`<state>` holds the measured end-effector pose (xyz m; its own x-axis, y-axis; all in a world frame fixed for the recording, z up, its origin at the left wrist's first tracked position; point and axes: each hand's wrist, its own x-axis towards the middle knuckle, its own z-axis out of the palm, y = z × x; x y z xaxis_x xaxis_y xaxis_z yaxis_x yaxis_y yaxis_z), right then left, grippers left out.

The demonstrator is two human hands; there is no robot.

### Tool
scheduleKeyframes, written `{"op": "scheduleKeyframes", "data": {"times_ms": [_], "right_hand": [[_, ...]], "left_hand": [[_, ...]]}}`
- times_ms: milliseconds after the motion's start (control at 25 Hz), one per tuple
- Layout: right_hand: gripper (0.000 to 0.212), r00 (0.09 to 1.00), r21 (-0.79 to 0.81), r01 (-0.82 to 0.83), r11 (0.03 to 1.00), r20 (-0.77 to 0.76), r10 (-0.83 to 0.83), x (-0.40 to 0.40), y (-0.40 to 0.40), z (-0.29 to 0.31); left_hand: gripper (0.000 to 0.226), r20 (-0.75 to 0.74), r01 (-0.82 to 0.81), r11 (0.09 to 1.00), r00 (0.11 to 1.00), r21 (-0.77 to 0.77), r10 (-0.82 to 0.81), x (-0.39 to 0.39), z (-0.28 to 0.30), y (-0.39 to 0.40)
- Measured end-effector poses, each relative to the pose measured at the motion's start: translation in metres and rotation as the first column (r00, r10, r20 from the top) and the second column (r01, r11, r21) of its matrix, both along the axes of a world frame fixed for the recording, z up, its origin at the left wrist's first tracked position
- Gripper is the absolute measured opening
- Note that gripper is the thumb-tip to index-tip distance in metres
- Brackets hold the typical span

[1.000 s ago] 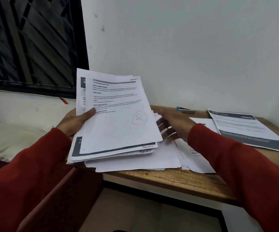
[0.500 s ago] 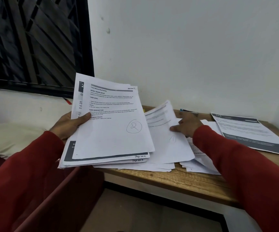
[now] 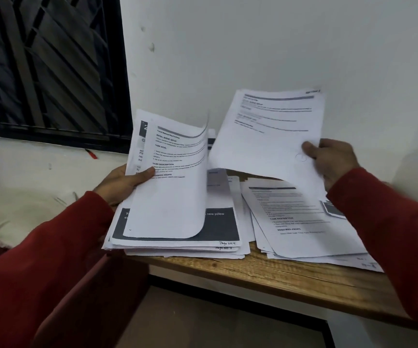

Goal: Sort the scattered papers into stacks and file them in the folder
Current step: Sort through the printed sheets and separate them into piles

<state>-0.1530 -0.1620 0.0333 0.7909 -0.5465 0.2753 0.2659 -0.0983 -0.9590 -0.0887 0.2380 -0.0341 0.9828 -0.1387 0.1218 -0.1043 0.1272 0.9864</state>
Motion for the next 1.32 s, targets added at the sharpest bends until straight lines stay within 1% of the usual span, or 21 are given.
{"op": "scheduleKeyframes", "data": {"times_ms": [80,160,240,320,400,520,560,600,640,680,720,800,840,880,960,1080,1120,1200,1320], "right_hand": [[0.01,0.996,0.041,-0.067,0.997,-0.05,0.069,0.0,0.01,-0.005],[0.008,0.987,0.115,-0.128,0.985,-0.086,0.138,0.002,0.013,-0.006],[0.01,0.994,0.166,-0.088,0.982,-0.054,0.098,0.002,0.005,0.0],[0.015,0.999,0.147,-0.047,0.988,0.002,0.048,-0.001,-0.005,0.009],[0.016,0.995,0.056,-0.103,0.993,-0.011,0.103,-0.003,-0.003,0.008],[0.018,0.976,-0.209,-0.17,0.963,-0.168,0.136,-0.012,0.022,-0.016],[0.02,0.96,-0.231,-0.217,0.948,-0.226,0.165,-0.013,0.028,-0.026],[0.02,0.937,-0.195,-0.281,0.94,-0.267,0.225,-0.013,0.031,-0.035],[0.016,0.922,-0.146,-0.32,0.936,-0.274,0.272,-0.011,0.033,-0.041],[0.012,0.926,-0.132,-0.315,0.94,-0.259,0.274,-0.009,0.034,-0.045],[0.014,0.944,-0.167,-0.27,0.948,-0.241,0.227,-0.004,0.031,-0.047],[0.025,0.967,-0.231,-0.192,0.954,-0.21,0.144,0.0,0.027,-0.045],[0.03,0.972,-0.219,-0.18,0.959,-0.19,0.139,-0.002,0.025,-0.042],[0.033,0.976,-0.192,-0.174,0.966,-0.163,0.143,-0.003,0.021,-0.039],[0.031,0.989,-0.125,-0.126,0.984,-0.094,0.115,-0.005,0.006,-0.031],[0.012,0.999,0.043,-0.049,0.998,0.009,0.049,-0.004,-0.022,-0.023],[0.012,1.0,0.081,-0.019,0.997,0.006,0.019,-0.003,-0.03,-0.022],[0.016,0.999,0.107,0.025,0.994,-0.033,-0.021,0.0,-0.042,-0.025],[0.013,0.998,0.08,0.013,0.997,-0.055,-0.009,0.003,-0.038,-0.032]], "left_hand": [[0.033,0.0,0.009,1.0,1.0,0.006,-0.009,-0.002,0.001,-0.016],[0.029,0.035,-0.016,0.998,0.999,0.068,0.014,-0.004,0.0,-0.029],[0.024,0.107,-0.076,0.98,0.993,0.184,0.057,-0.005,0.003,-0.036],[0.024,0.13,-0.112,0.966,0.988,0.232,0.084,-0.004,0.005,-0.037],[0.028,0.089,-0.088,0.982,0.993,0.165,0.074,-0.003,0.004,-0.037],[0.03,0.018,-0.005,1.0,1.0,0.007,0.005,-0.006,-0.002,-0.048],[0.03,0.012,0.016,1.0,1.0,-0.021,-0.016,-0.008,-0.004,-0.054],[0.031,0.017,0.028,0.999,0.999,-0.036,-0.027,-0.01,-0.005,-0.06],[0.03,0.028,0.032,0.998,0.999,-0.045,-0.031,-0.011,-0.006,-0.064],[0.028,0.036,0.035,0.998,0.999,-0.049,-0.033,-0.013,-0.006,-0.068],[0.028,0.039,0.044,0.997,0.998,-0.058,-0.042,-0.014,-0.005,-0.07],[0.029,0.043,0.071,0.994,0.997,-0.077,-0.068,-0.017,-0.001,-0.069],[0.03,0.053,0.084,0.993,0.995,-0.082,-0.08,-0.017,-0.001,-0.067],[0.03,0.061,0.088,0.993,0.995,-0.081,-0.083,-0.015,-0.002,-0.064],[0.032,0.065,0.042,0.998,0.997,-0.041,-0.04,-0.012,-0.003,-0.053],[0.031,0.061,-0.053,0.999,0.997,-0.014,0.053,-0.008,-0.003,-0.03],[0.03,0.061,-0.083,0.996,0.995,-0.013,0.084,-0.005,-0.004,-0.02],[0.032,0.054,-0.133,0.991,0.99,-0.004,0.133,-0.002,-0.005,0.001],[0.031,0.041,-0.15,0.989,0.988,-0.005,0.15,-0.004,-0.006,0.02]]}}
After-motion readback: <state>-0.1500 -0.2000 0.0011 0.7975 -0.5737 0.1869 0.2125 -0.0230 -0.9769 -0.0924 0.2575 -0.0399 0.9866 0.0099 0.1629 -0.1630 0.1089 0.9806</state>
